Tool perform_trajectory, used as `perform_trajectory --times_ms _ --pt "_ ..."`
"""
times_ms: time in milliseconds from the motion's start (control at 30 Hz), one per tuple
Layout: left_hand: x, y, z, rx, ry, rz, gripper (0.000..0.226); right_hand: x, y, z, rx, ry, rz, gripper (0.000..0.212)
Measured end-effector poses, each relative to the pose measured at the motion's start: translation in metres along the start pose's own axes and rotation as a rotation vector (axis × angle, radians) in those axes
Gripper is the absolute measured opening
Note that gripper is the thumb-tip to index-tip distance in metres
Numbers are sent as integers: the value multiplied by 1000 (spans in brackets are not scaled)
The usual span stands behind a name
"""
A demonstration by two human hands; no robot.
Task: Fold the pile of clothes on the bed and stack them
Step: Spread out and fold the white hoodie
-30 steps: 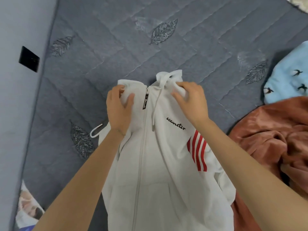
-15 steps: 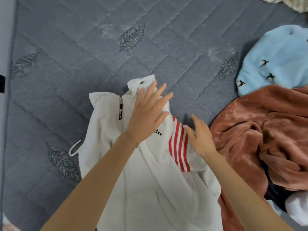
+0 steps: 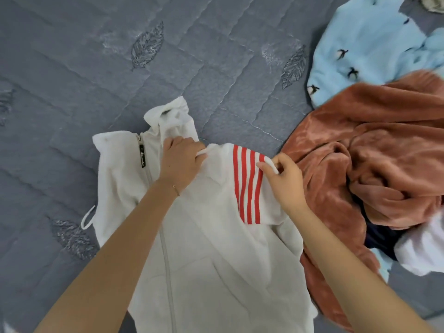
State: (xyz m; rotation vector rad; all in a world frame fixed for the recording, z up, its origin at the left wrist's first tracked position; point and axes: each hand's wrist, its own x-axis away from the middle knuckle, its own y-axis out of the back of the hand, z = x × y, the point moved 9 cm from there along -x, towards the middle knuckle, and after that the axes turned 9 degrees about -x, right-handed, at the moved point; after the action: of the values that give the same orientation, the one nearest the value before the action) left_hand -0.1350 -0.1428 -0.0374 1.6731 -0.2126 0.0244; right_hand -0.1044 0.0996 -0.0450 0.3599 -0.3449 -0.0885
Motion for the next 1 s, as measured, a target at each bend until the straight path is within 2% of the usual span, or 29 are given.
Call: perform_trajectory --times_ms 133,200,300,367,467,567,600,767,867,933,1000 --pt "-12 27 -4 440 55 -162 21 5 42 20 -159 52 -127 38" --pt "-23 46 -17 582 48 -240 18 5 61 32 -190 90 -155 35" --pt "-34 58 -33 595 80 -293 14 2 76 44 -172 133 -123 31" --pt "-39 61 -50 446 33 -291 14 3 77 45 -173 119 -80 32" --pt "-43 56 -97 405 -131 -140 23 5 69 42 -141 128 16 30" --pt "-47 46 -130 541 -140 35 40 6 60 40 -87 182 96 29" --pt "-50 41 -136 520 -141 65 48 6 59 39 -82 189 103 31" --pt "-54 -5 -143 132 -87 427 63 12 52 31 -55 211 151 34" --pt "-49 -15 -140 29 -126 498 55 9 55 24 -95 202 174 27" --pt "-45 -18 -135 132 -129 517 48 5 57 20 -169 158 178 21" --pt "-44 -13 -130 312 -130 454 45 -1 57 13 -194 84 194 23"
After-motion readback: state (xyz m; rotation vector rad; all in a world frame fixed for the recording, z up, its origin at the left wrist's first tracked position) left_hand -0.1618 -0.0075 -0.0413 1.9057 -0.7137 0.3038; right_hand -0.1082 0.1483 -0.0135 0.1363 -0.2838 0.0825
